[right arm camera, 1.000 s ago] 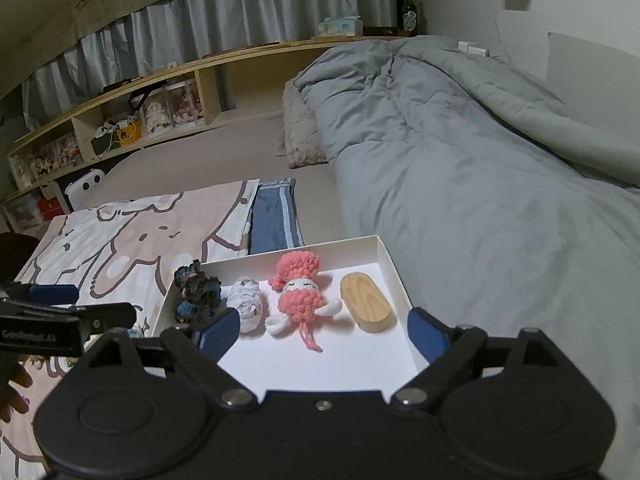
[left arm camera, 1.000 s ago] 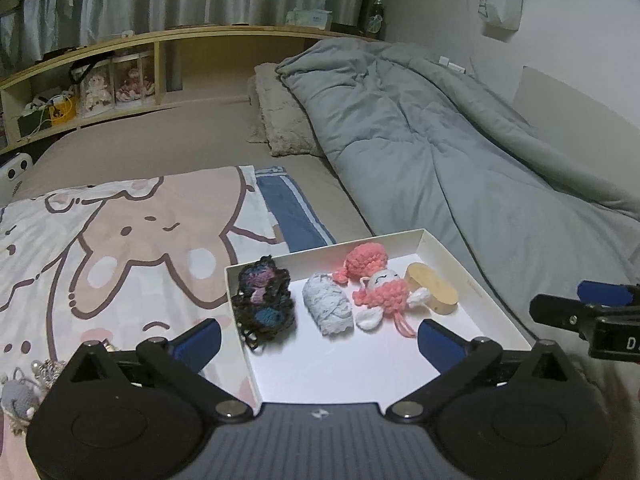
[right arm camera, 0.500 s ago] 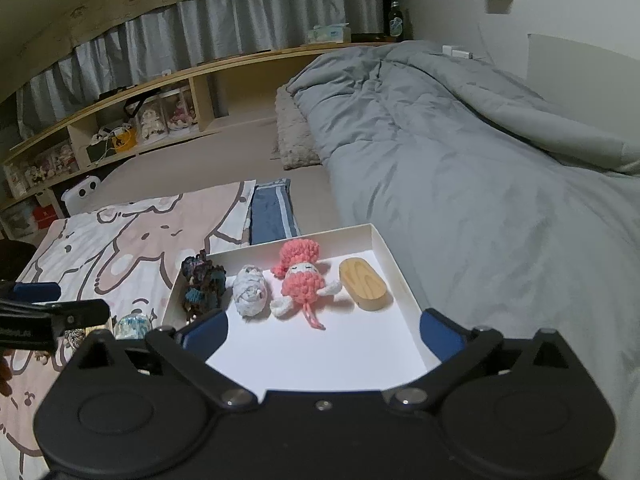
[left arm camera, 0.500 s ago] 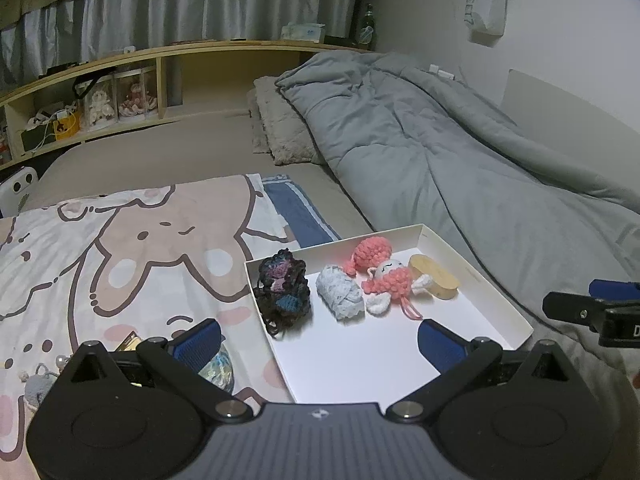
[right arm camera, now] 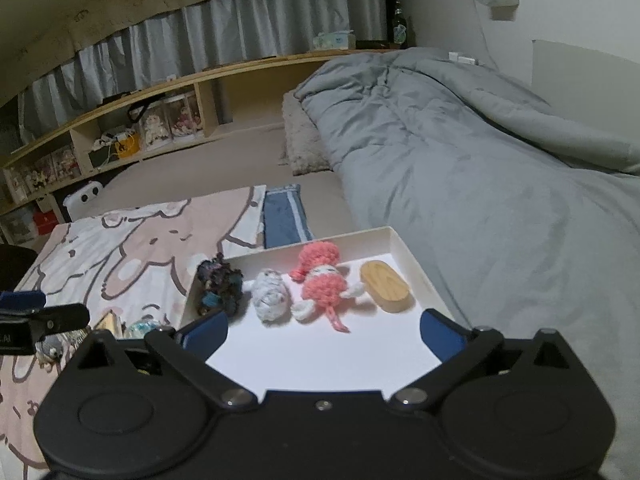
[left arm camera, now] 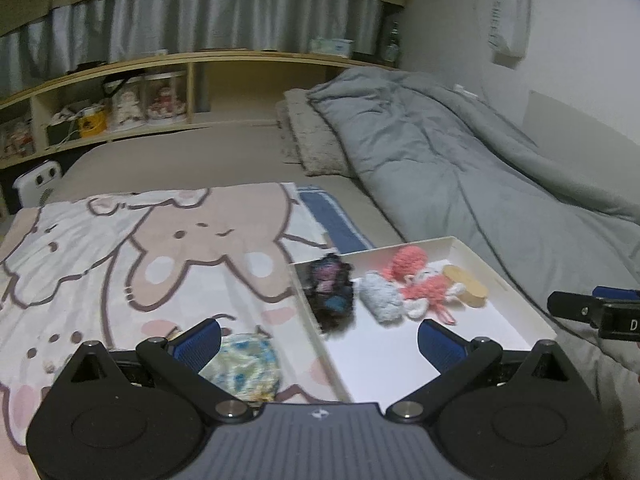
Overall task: Organize objects
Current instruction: 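Lift both tools out of the tray toward the remaining objects, then move left tool to grey knitted creature while right tool approaches floral pouch, then grasp the grey knitted creature with left tool while right tool grasps floral pouch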
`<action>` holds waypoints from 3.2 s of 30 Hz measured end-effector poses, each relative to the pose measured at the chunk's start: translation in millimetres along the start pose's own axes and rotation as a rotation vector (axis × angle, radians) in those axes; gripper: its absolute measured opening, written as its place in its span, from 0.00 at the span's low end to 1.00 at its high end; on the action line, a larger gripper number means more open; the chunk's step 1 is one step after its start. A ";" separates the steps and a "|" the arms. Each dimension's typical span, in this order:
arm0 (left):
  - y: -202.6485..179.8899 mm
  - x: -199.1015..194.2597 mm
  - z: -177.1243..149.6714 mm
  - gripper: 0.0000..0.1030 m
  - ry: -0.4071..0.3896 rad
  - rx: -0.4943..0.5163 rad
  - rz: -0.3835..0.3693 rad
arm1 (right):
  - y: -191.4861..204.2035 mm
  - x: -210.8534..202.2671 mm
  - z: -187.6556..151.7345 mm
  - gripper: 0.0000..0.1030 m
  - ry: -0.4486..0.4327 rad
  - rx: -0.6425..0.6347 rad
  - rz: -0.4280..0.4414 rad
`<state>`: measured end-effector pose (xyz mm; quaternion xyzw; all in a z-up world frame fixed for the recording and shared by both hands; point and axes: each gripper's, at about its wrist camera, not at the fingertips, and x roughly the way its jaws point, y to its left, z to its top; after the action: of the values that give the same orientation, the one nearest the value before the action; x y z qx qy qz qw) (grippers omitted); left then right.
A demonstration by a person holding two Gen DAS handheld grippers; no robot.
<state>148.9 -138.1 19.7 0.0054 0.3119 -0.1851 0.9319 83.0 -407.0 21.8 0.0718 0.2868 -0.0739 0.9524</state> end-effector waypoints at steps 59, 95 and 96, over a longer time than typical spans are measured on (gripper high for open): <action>229.7 19.9 -34.4 0.84 0.184 -0.145 0.220 | 229.9 170.7 -64.9 0.97 0.161 -0.437 0.257; 246.8 68.2 -49.2 0.50 0.271 -0.193 0.179 | 237.8 191.8 -70.0 0.82 0.208 -0.575 0.257; 247.1 65.0 -47.5 0.50 0.258 -0.203 0.183 | 236.0 189.1 -66.5 0.82 0.199 -0.559 0.256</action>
<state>255.4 75.9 -82.5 -0.0364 0.4443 -0.0647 0.8928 246.3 -182.9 -116.1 -0.1500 0.3762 0.1354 0.9042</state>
